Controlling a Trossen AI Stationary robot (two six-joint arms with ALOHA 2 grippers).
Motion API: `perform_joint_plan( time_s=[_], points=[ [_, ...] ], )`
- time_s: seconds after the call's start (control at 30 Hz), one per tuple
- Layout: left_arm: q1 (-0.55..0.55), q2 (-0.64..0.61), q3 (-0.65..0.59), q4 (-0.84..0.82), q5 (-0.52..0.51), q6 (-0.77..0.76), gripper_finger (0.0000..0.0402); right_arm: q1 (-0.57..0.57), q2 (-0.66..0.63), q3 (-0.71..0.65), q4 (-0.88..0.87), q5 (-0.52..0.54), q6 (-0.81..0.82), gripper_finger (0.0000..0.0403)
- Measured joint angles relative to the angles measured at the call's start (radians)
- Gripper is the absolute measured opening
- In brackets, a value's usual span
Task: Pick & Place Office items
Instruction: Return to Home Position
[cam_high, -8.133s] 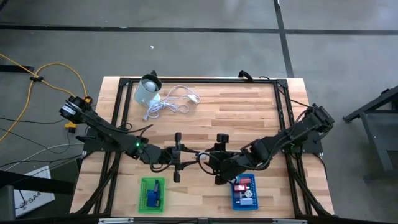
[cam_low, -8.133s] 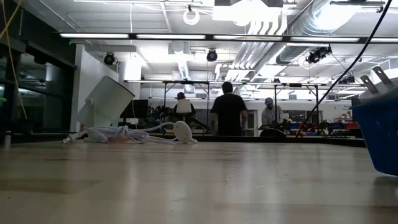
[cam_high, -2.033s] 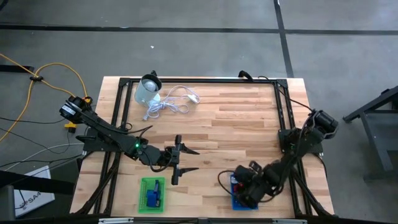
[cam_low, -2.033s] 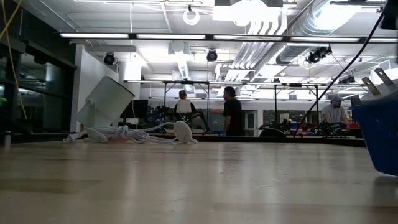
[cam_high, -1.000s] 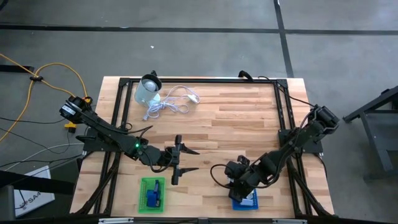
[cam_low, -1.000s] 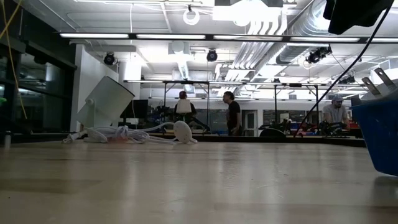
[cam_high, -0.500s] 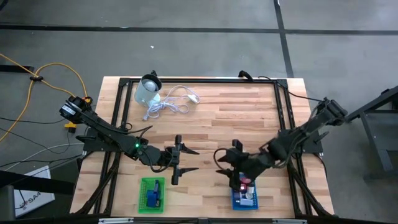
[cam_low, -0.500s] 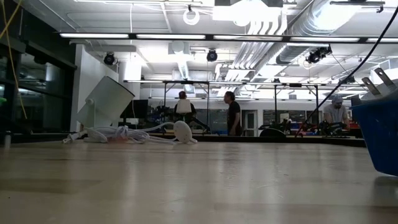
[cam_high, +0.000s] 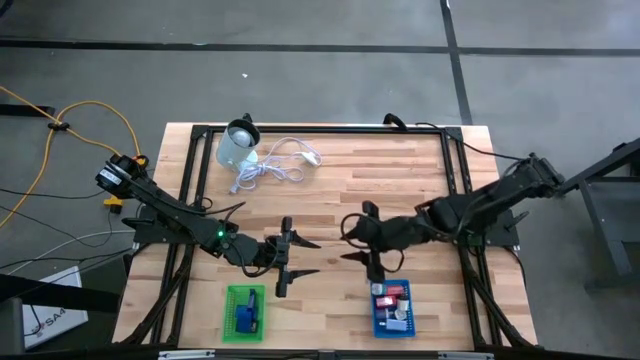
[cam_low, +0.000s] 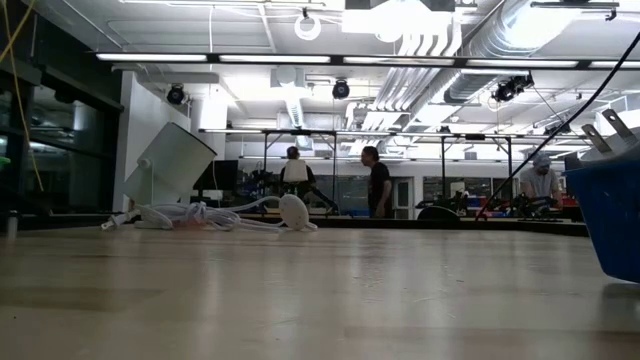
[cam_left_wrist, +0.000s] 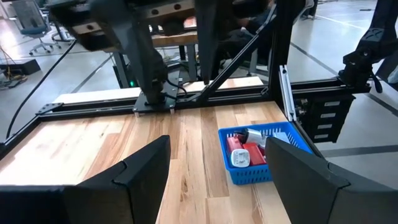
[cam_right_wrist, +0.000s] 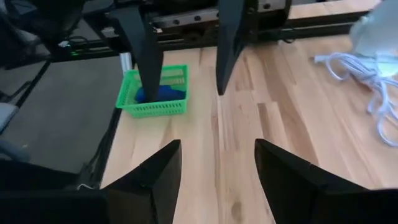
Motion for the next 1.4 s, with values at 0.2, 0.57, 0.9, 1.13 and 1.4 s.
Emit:
perform_joint_plan(
  time_s=[0.2,0.57,0.9,1.13,1.4],
  points=[
    [0.000,0.000,0.000,0.000,0.000,0.000,0.0256,-0.065,0.000,0.000,0.034,-0.038,-0.050,0.0190],
    [0.000,0.000,0.000,0.000,0.000,0.000,0.0256,-0.148,0.000,0.000,0.049,-0.145,-0.077,0.0190],
    [0.000,0.000,0.000,0.000,0.000,0.000,0.0256,-0.151,0.000,0.000,0.062,-0.141,-0.098,0.0190],
    [0.000,0.000,0.000,0.000,0.000,0.000,0.0256,-0.165,0.000,0.000,0.062,-0.174,-0.126,0.0190],
    [0.000,0.000,0.000,0.000,0.000,0.000,0.0256,-0.179,-0.096,-0.045,0.058,-0.150,-0.163,0.0190]
  ],
)
